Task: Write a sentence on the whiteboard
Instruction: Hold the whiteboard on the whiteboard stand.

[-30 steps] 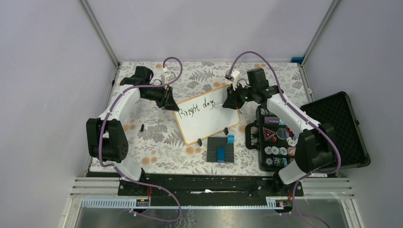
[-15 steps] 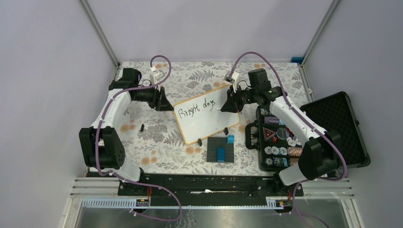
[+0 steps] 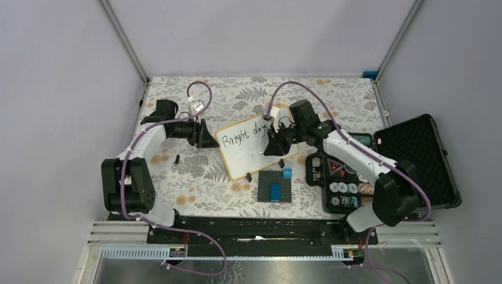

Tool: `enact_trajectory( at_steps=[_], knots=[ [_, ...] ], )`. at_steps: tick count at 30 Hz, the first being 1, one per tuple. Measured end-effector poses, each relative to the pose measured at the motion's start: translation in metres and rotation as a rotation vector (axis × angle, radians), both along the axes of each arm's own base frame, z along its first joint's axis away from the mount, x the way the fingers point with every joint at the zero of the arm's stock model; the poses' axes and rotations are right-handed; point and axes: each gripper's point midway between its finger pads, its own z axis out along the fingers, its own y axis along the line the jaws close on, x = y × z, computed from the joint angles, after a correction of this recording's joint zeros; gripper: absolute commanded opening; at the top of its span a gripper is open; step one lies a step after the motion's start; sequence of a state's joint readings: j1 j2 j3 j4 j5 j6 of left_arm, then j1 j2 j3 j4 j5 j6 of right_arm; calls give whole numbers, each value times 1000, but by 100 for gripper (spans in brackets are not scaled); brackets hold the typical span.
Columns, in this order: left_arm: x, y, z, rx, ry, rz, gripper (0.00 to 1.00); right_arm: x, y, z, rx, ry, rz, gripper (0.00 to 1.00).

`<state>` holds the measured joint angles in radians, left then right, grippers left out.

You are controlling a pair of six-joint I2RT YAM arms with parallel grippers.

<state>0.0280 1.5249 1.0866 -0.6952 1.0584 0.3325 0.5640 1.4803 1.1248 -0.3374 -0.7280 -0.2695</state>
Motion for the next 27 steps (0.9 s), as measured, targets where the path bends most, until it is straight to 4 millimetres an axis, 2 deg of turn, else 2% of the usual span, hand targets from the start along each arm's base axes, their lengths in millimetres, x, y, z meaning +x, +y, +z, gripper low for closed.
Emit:
enact_trajectory(
  at_steps=[2,10,22,24,27],
  knots=[
    [0,-1,-4,-11,-4,8,64,-1,1,-6,-19,-5,-6,0],
    [6,-5,-12,-45,-44,26,62,-10,16,-7,-28,-43,29,0],
    [8,-15,-21,-63,-78,22,57,1,26,-12,-8,-71,-5,0],
    [8,-21,-20,-63,-87,6,54,1,28,-14,-6,-78,-8,0],
    [5,-27,-20,-64,-91,-13,43,0,30,-18,-5,-83,-10,0]
  ],
)
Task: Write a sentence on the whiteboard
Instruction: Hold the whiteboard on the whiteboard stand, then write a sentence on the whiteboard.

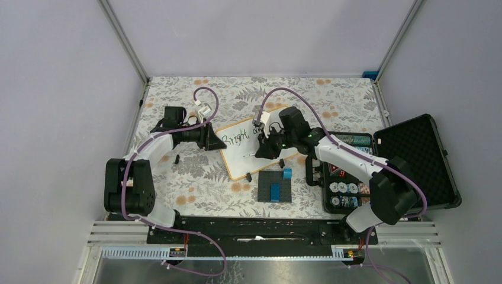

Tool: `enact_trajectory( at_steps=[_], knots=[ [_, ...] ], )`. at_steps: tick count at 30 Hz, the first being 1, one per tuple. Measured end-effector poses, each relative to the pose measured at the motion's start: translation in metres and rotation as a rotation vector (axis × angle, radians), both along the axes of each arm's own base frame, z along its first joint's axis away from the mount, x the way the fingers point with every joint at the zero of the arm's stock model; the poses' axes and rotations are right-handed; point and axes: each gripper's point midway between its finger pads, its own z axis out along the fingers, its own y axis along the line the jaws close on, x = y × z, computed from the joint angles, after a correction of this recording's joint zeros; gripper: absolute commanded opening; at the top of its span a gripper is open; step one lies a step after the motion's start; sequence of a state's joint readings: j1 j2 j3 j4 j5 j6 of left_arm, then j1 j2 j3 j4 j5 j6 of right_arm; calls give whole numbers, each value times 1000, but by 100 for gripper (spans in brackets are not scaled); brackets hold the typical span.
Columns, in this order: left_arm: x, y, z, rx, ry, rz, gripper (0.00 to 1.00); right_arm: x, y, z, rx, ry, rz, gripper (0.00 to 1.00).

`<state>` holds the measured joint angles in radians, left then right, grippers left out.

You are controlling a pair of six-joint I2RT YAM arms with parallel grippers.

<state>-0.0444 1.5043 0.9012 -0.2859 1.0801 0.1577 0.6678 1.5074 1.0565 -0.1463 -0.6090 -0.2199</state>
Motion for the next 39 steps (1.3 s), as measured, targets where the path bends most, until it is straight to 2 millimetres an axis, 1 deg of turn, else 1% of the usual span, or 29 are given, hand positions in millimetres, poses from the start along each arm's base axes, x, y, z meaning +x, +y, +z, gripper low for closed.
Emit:
enact_trajectory(
  at_steps=[9,14,21,27,32,39],
  knots=[
    [-2,-3,2,-18,16,-8,18,-2,9,-17,-10,-19,-6,0],
    [-6,-5,4,-33,33,-19,11,1,12,-20,-11,-37,-15,0],
    [-9,-8,7,-45,47,-29,1,9,15,-16,1,-70,-35,0],
    [-9,-9,9,-44,49,-34,0,10,15,-17,0,-73,-39,0],
    [-8,-9,9,-42,49,-35,0,11,16,-24,-13,-62,-39,0],
    [-8,-9,9,-41,49,-36,0,8,18,-28,-19,-52,-32,0]
  ],
)
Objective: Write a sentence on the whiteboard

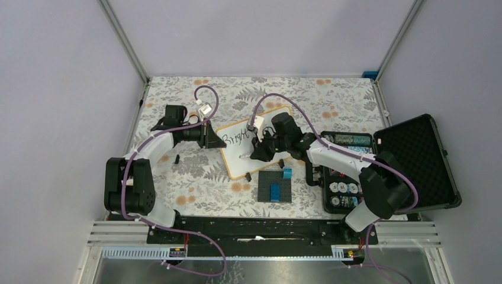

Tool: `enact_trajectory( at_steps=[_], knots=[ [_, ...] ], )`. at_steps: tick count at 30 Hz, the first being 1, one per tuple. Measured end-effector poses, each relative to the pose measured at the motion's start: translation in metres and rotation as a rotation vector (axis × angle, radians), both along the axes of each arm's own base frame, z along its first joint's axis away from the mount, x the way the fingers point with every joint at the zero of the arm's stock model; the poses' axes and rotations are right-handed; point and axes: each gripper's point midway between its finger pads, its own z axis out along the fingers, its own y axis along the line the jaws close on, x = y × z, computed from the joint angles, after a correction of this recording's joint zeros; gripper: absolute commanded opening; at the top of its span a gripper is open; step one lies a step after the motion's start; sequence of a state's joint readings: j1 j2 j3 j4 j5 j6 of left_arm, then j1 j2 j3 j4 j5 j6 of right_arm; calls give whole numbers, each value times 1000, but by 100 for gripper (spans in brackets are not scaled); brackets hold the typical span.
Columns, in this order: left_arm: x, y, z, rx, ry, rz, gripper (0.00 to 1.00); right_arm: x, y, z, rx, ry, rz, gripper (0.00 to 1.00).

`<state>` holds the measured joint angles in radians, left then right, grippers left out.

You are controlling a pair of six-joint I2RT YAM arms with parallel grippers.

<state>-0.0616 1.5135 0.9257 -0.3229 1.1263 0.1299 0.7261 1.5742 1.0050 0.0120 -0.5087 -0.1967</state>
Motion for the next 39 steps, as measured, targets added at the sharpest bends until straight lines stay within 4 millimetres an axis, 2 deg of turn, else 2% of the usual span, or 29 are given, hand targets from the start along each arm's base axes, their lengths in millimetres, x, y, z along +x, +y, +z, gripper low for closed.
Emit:
enact_trajectory(
  at_steps=[39],
  knots=[
    [2,0,1,11,-7,-6,0,4,10,6,-1,-13,-9,0]
  ],
)
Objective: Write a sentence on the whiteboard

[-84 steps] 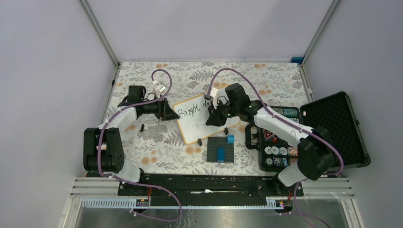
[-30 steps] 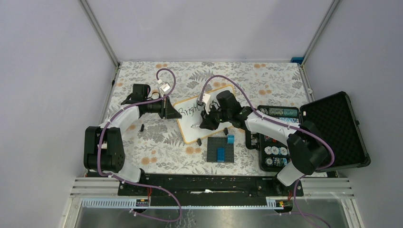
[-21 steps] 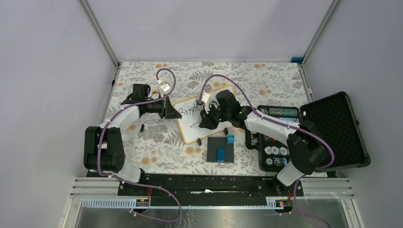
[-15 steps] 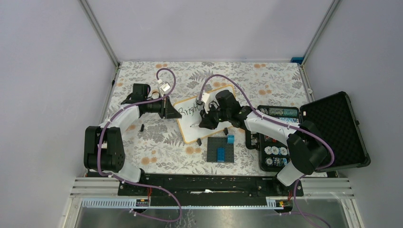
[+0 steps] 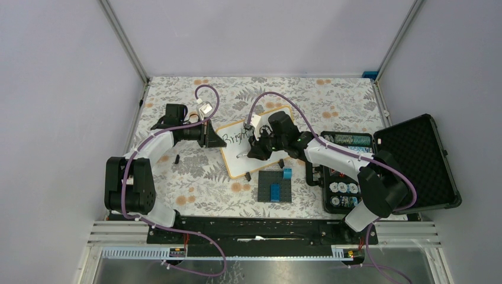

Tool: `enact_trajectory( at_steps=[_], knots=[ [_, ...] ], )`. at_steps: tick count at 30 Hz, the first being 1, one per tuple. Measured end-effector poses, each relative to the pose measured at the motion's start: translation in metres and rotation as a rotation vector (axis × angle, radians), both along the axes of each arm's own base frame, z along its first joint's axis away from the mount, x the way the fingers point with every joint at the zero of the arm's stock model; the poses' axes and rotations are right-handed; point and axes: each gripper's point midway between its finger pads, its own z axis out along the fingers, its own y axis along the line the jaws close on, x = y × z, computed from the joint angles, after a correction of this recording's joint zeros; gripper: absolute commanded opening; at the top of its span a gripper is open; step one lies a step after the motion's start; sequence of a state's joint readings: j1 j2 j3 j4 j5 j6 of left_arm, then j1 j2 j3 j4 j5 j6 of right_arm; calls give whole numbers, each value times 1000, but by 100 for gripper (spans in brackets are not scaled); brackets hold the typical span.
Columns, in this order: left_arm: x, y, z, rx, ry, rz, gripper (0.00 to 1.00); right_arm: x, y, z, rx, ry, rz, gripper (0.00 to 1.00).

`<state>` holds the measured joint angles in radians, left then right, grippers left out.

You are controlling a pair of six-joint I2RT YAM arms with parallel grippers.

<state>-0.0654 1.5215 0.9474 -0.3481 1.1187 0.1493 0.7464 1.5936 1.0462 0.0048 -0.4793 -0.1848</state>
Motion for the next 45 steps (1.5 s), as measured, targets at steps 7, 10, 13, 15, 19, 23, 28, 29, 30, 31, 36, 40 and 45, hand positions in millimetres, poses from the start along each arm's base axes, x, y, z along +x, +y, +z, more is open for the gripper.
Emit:
enact_trajectory(
  at_steps=[7,10,13,15,19,23,28,29,30,31,36,40,45],
  knots=[
    [0,0,0,0,0,0,0,1,-1,0,0,2,-5,0],
    [0,0,0,1,0,0,0,3,-2,1,3,4,-12,0],
    [0,0,0,1,0,0,0,5,-5,3,7,4,-20,0],
    [0,0,0,1,0,1,0,7,-6,4,9,3,-26,0],
    [0,0,0,1,0,1,0,10,-8,6,13,0,-33,0],
    [0,0,0,1,1,0,0,9,-9,6,14,4,-31,0],
    [0,0,0,1,1,0,0,9,-9,5,12,3,-29,0],
    [0,0,0,1,1,0,0,9,-9,5,12,3,-28,0],
    [0,0,0,1,1,0,0,9,-9,5,11,3,-29,0],
    [0,0,0,1,1,0,0,9,-10,5,11,3,-29,0],
    [0,0,-1,3,2,1,0,8,-11,2,8,4,-26,0],
    [0,0,-1,3,2,2,0,5,-12,-2,4,12,-21,0],
    [0,0,-1,3,3,2,0,3,-13,-5,-1,15,-16,0]
  ],
)
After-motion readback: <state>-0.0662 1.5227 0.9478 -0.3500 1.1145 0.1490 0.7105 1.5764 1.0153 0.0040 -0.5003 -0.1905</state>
